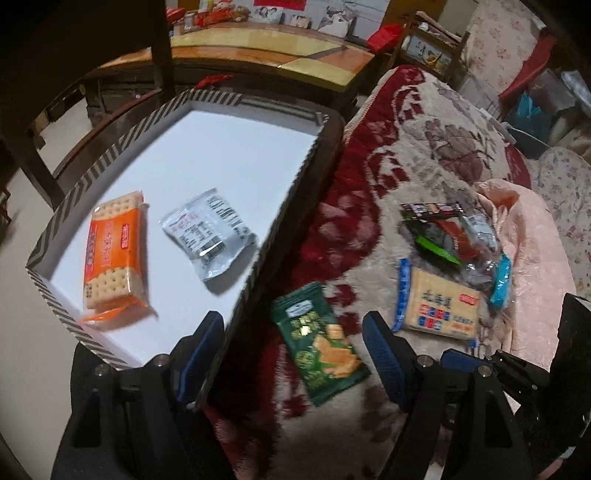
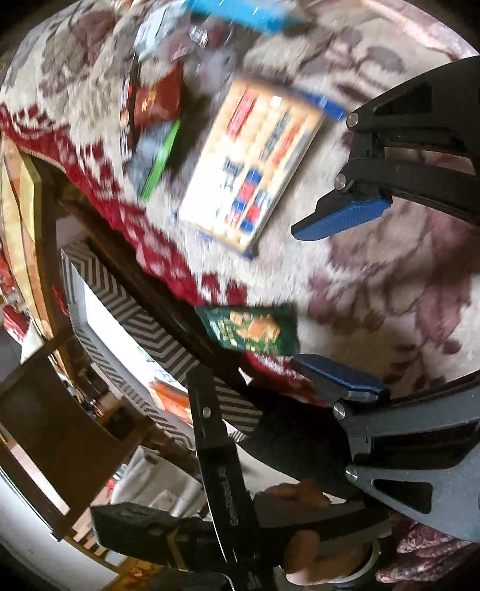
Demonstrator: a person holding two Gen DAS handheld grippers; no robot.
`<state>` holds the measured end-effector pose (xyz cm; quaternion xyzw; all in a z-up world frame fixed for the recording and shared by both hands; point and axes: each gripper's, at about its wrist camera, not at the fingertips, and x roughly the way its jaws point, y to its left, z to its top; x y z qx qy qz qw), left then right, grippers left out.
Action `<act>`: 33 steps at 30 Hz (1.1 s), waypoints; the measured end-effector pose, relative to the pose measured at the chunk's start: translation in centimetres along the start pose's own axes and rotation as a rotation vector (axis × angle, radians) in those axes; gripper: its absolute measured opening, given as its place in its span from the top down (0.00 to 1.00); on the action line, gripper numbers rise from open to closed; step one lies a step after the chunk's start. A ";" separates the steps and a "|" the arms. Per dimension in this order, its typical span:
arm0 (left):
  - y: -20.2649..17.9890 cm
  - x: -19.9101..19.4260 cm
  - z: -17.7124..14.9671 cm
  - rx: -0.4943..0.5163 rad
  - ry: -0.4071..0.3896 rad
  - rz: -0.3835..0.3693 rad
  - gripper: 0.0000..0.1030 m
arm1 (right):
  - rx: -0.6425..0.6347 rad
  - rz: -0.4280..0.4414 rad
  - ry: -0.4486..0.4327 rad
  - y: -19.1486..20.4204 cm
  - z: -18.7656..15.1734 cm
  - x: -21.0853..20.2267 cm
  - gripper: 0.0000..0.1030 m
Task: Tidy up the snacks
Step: 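Move both grippers back over the snack pile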
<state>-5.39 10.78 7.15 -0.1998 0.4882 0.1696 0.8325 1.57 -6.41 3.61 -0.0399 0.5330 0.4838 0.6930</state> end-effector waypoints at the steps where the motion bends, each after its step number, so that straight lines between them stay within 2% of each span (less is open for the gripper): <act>1: -0.4 -0.1 -0.1 0.010 0.003 0.000 0.23 | 0.010 -0.005 -0.011 -0.5 -0.3 -0.4 0.38; 6: -2.3 0.4 -0.9 0.016 0.053 -0.032 0.23 | 0.081 -0.004 -0.049 -2.8 -1.4 -1.5 0.38; 10: -3.5 2.3 -1.8 0.015 0.111 -0.023 0.23 | 0.113 0.003 -0.066 -3.8 -1.8 -2.7 0.38; 13: -3.3 3.7 -2.2 -0.028 0.155 -0.019 0.23 | 0.109 0.003 -0.076 -3.9 -2.0 -3.1 0.38; 22: -1.5 7.0 -2.1 -0.179 0.220 -0.031 0.22 | 0.095 -0.030 -0.112 -3.9 -1.0 -4.0 0.38; 26: -1.7 7.0 -2.1 -0.176 0.208 -0.063 0.22 | 0.088 -0.048 -0.113 -4.0 -0.3 -4.0 0.38; 30: -1.1 6.7 -2.3 -0.154 0.189 -0.059 0.45 | 0.028 -0.092 -0.150 -3.4 1.9 -4.5 0.38; 33: -0.8 6.5 -2.3 -0.138 0.181 -0.068 0.52 | -0.009 -0.142 -0.152 -3.3 4.6 -3.9 0.38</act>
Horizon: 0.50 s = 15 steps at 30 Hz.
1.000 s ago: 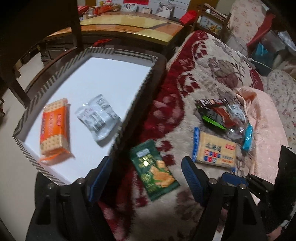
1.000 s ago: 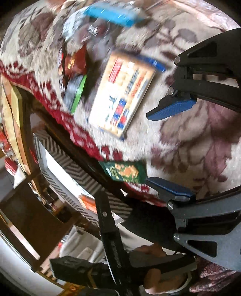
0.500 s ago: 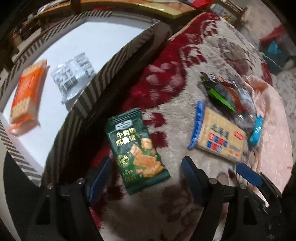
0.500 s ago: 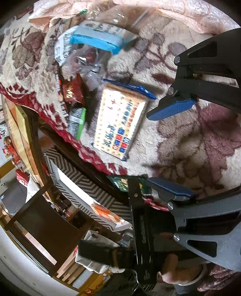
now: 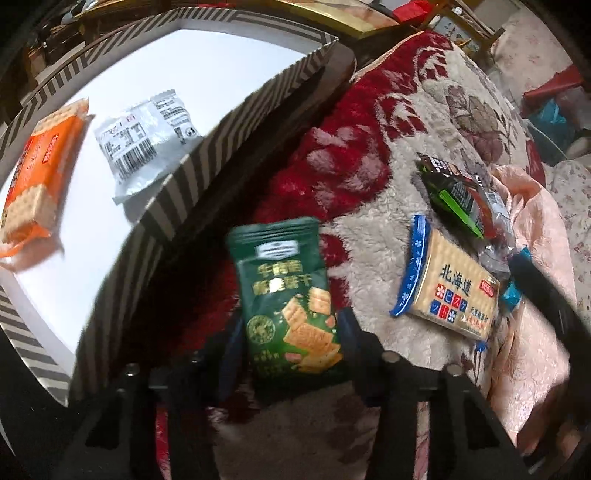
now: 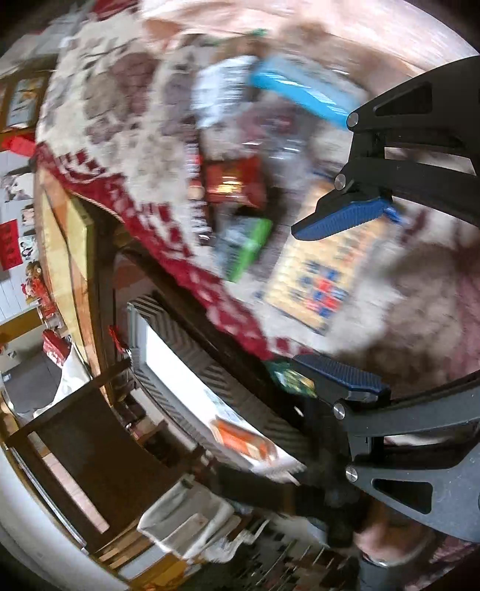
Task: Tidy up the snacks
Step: 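Move both grippers back over the snack pile, then grasp the green beef cracker pack with the left gripper while the right grasps a black-green pack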
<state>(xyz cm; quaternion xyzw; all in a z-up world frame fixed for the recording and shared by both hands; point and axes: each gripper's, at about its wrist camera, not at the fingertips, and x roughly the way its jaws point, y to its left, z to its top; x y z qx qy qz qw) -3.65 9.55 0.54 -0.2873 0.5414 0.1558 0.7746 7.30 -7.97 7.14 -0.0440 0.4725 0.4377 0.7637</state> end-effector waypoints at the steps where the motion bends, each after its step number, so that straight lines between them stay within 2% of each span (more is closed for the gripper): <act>1: 0.1 0.0 0.1 0.003 0.001 -0.005 0.52 | 0.010 -0.031 0.017 -0.2 1.0 0.8 0.38; 6: 0.2 0.0 0.2 0.013 0.007 -0.012 0.52 | 0.143 -0.043 0.042 -1.6 4.0 4.1 0.38; 9: 0.2 0.1 0.3 0.000 0.018 -0.025 0.41 | 0.195 -0.120 0.059 -2.6 4.8 5.8 0.38; 10: 0.2 0.2 0.4 -0.004 0.025 -0.036 0.35 | 0.221 -0.117 0.082 -3.0 4.9 6.4 0.38; 12: 0.0 0.4 0.7 -0.017 0.035 -0.052 0.29 | 0.282 -0.103 0.107 -3.7 4.9 7.3 0.38; 15: -0.3 0.7 0.9 -0.021 0.041 -0.048 0.25 | 0.301 -0.109 0.115 -3.6 5.1 7.4 0.38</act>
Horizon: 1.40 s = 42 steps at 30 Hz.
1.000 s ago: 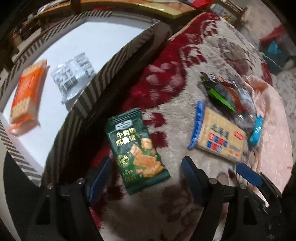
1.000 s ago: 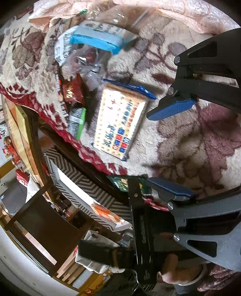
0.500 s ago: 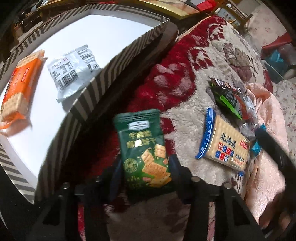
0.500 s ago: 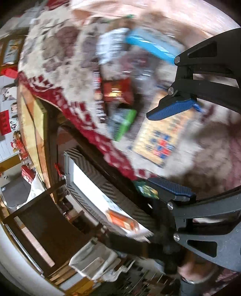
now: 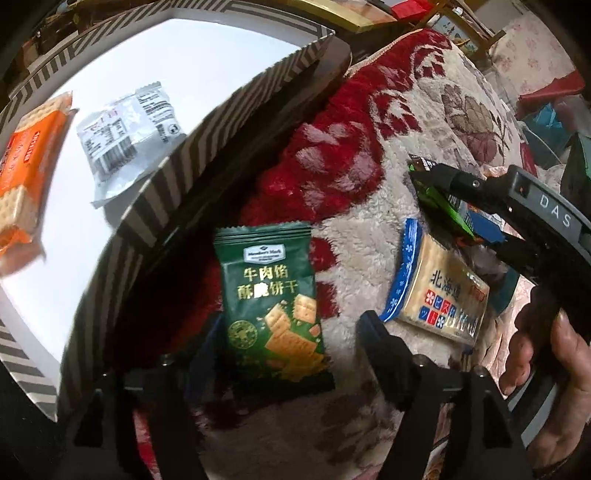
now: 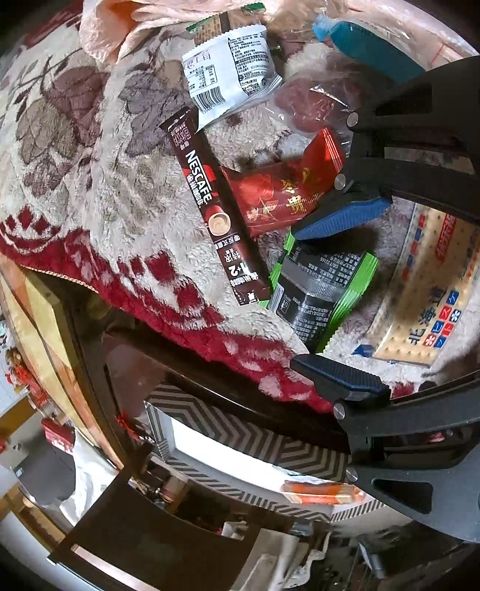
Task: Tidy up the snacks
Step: 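Grasp the green beef cracker pack with the left gripper while the right grasps a black-green pack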
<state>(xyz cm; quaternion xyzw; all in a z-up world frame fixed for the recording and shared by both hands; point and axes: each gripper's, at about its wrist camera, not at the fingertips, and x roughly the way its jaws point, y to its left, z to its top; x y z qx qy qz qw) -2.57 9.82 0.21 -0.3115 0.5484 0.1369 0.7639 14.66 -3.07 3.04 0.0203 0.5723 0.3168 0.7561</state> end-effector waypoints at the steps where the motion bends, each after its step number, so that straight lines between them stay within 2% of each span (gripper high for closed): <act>1: -0.1 0.1 0.0 0.001 0.001 0.004 0.25 | -0.014 -0.012 0.007 0.2 0.0 0.1 0.38; 5: 0.0 0.1 0.0 -0.005 -0.008 -0.003 0.28 | -0.097 -0.061 0.023 1.3 -0.2 0.7 0.38; 9: 0.2 -0.1 -0.3 0.033 -0.030 0.039 0.49 | -0.184 -0.115 0.015 2.0 -0.2 1.1 0.54; 12: 0.7 -0.4 -0.6 0.050 -0.041 0.025 0.55 | -0.211 -0.103 0.007 1.7 -1.2 0.6 0.56; 25: 0.0 -3.5 -1.7 0.146 -0.117 0.008 0.55 | -0.177 0.002 -0.147 0.6 -4.4 -6.6 0.57; 34: -1.2 -6.1 -1.6 0.212 -0.208 0.030 0.55 | -0.202 0.019 -0.151 2.3 -5.9 -7.7 0.57; 42: -1.2 -7.8 -1.3 0.228 -0.263 0.046 0.55 | -0.244 0.023 -0.152 4.5 -6.7 -8.0 0.57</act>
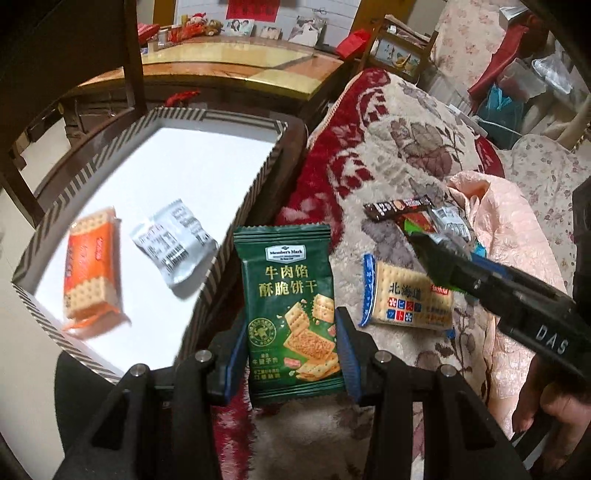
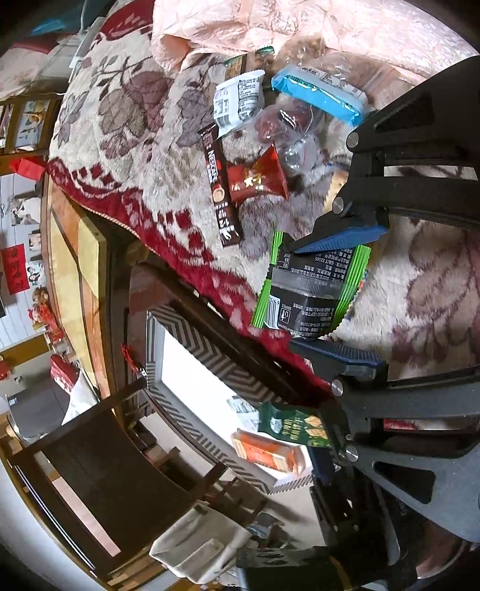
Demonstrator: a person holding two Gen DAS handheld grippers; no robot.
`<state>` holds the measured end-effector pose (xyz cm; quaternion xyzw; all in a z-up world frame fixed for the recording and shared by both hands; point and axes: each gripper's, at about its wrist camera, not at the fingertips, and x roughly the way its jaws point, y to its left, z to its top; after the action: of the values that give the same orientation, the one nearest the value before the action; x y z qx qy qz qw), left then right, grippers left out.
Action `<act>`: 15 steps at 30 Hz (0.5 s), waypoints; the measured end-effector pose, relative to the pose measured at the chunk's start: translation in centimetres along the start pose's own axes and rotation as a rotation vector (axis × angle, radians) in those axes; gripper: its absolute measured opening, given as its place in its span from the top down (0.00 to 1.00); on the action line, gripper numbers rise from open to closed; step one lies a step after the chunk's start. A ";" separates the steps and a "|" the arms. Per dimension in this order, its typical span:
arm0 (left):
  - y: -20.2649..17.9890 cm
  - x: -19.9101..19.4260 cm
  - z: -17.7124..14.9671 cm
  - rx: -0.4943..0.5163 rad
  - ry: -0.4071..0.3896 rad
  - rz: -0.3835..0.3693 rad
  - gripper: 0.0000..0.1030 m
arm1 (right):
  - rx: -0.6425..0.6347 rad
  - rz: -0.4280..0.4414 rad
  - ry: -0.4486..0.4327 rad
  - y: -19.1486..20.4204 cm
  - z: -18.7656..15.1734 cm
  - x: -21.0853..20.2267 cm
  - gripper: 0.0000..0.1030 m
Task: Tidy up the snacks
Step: 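Grasp the green beef cracker pack with the left gripper while the right grasps a black-green pack, then carry both packs over the white tray and release them inside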
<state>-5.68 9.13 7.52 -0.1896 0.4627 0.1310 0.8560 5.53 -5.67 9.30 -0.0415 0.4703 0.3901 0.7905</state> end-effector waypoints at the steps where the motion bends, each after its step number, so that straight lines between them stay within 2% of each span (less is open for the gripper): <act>1: 0.1 -0.2 0.1 0.000 -0.005 0.002 0.55 | -0.004 -0.001 0.001 0.2 0.0 0.0 0.57; 15: 1.8 -1.9 1.6 -0.022 -0.069 0.035 0.55 | -0.050 0.001 0.015 2.5 -0.1 0.0 0.57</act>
<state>-6.21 11.32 9.59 -0.1864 0.4346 0.1573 0.8670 3.86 -3.96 9.97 -0.0638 0.4663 0.4017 0.7856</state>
